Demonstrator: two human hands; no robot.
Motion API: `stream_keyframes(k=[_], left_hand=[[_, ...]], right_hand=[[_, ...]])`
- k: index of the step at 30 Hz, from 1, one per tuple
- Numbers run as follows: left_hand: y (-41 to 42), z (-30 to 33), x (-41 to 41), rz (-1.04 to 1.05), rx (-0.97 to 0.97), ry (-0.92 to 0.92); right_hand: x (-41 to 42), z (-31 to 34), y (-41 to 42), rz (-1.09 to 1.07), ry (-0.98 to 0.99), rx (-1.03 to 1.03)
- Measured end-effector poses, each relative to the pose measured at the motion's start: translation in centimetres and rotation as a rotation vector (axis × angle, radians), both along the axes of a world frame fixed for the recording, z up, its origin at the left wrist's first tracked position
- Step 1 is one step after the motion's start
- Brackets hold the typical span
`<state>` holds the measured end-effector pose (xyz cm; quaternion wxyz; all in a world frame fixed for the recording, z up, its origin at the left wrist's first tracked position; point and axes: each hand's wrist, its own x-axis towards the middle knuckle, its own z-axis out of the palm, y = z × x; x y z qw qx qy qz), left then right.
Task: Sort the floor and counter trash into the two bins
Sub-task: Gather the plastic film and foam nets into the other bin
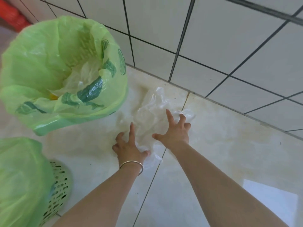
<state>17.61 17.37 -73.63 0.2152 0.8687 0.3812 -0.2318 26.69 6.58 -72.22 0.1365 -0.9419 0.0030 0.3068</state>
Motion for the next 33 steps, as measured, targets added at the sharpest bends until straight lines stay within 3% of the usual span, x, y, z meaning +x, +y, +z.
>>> stream_keyframes(k=[6,13,23,27,33], left_hand=[[1.1,-0.2,1.8,-0.215,-0.062,-0.080],[1.6,-0.7,2.7,-0.250,-0.151,-0.119],[0.9,-0.3,1.7,-0.208,-0.152,-0.128],[0.3,1.0,1.1,0.083,-0.386,-0.299],[0.1,3.9,0.4,0.041,-0.484,-0.407]], right_hand=[[0.1,-0.9,1.7,0.238,-0.018,-0.072],[-1.8,-1.7,2.9,0.294,-0.040,0.113],[-3.5,-0.9,3.1,-0.040,0.075,0.471],[-3.7,0.5,2.8,-0.158,0.089,0.553],[-4.1,2.5,2.5,-0.287,0.156,0.638]])
